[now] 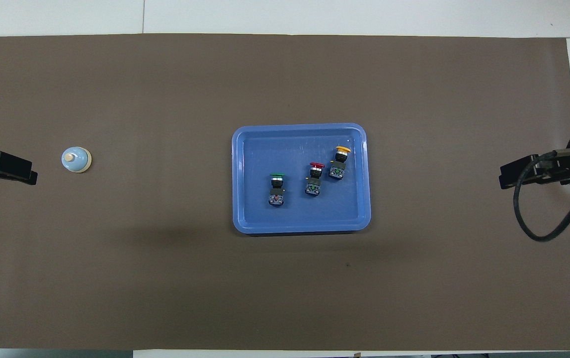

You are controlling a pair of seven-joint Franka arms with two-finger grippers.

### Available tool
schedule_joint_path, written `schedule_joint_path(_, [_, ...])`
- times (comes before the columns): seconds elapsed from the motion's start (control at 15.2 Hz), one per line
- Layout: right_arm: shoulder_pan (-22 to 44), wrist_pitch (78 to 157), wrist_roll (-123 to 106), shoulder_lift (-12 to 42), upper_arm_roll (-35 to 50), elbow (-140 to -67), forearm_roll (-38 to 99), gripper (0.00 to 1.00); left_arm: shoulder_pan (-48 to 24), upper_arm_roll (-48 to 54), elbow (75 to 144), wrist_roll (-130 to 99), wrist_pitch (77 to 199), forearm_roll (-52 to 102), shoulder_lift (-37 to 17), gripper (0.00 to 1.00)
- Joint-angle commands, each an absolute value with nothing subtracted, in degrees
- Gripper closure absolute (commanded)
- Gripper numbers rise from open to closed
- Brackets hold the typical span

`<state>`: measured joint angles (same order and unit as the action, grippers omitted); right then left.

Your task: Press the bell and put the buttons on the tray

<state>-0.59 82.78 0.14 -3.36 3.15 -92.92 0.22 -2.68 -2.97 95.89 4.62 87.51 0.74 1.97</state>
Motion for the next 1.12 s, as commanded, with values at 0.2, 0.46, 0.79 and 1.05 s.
schedule_joint_path(0.2, [-1.8, 83.3, -1.1, -4.5, 3.5, -94.2, 1.4, 0.00, -3.3, -3.3, 94.0, 3.9, 87.1, 0.1, 0.9, 0.00])
schedule_joint_path(0.46, [-1.8, 83.3, -1.1, -4.5, 3.5, -94.1, 1.4, 0.00, -3.3, -3.3, 94.3, 3.9, 87.4, 0.1, 1.1, 0.00])
schedule_joint_path(0.79, [-1.8, 83.3, -1.1, -4.5, 3.5, -94.1, 1.4, 0.00, -3.3, -3.3, 94.7, 3.9, 88.9, 0.1, 1.1, 0.00])
schedule_joint_path(1.05, [-1.8, 83.3, -1.1, -4.5, 3.5, -94.1, 1.4, 0.00, -3.3, -3.3, 94.7, 3.8, 88.9, 0.1, 1.1, 0.00])
